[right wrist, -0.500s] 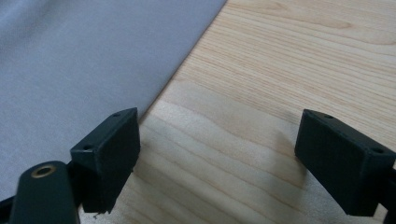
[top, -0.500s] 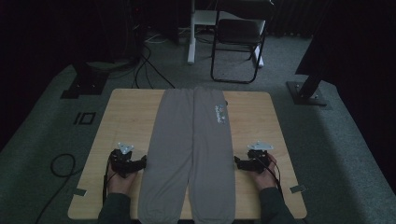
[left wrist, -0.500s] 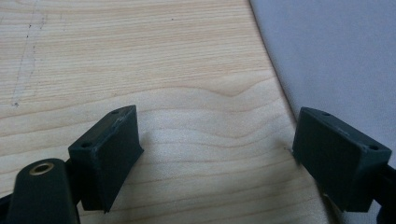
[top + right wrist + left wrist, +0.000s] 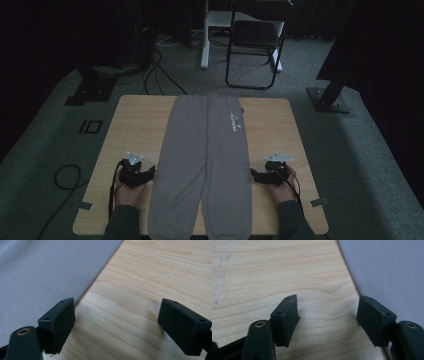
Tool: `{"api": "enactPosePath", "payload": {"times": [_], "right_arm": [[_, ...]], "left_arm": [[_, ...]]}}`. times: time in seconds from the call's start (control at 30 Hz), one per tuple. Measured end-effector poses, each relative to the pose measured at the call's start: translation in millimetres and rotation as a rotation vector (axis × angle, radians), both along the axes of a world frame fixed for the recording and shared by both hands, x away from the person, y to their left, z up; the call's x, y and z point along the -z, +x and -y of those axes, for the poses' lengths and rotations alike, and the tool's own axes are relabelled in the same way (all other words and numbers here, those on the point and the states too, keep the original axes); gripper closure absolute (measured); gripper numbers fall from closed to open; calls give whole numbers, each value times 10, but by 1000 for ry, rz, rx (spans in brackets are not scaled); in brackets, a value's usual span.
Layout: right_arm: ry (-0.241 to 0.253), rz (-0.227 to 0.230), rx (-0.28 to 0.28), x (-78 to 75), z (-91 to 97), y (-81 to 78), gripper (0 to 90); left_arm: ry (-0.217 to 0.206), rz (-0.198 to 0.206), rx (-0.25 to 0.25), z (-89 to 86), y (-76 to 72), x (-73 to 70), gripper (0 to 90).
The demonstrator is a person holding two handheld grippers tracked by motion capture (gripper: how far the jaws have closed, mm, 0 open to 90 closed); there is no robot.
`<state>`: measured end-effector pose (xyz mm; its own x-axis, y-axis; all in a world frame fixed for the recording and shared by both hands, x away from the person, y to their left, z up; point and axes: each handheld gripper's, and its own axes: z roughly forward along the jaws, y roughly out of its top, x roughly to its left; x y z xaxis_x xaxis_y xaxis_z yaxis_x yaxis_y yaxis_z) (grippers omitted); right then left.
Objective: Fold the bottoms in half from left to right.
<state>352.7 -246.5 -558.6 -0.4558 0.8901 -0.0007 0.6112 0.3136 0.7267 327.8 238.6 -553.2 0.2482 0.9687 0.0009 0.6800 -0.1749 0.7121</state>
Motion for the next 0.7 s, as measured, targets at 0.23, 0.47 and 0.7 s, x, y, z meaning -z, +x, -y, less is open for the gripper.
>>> {"api": "enactPosePath", "payload": {"times": [0.23, 0.47, 0.7], "right_arm": [[0, 0, -3, 0, 0, 1, 144], [0, -1, -3, 0, 0, 1, 144], [1, 0, -4, 0, -1, 1, 144]], "left_arm": [[-75, -11, 38, 73, 137, -157, 462], [-45, -30, 55, 291, 432, -130, 433], [-30, -34, 31, 385, 543, -43, 419]]}}
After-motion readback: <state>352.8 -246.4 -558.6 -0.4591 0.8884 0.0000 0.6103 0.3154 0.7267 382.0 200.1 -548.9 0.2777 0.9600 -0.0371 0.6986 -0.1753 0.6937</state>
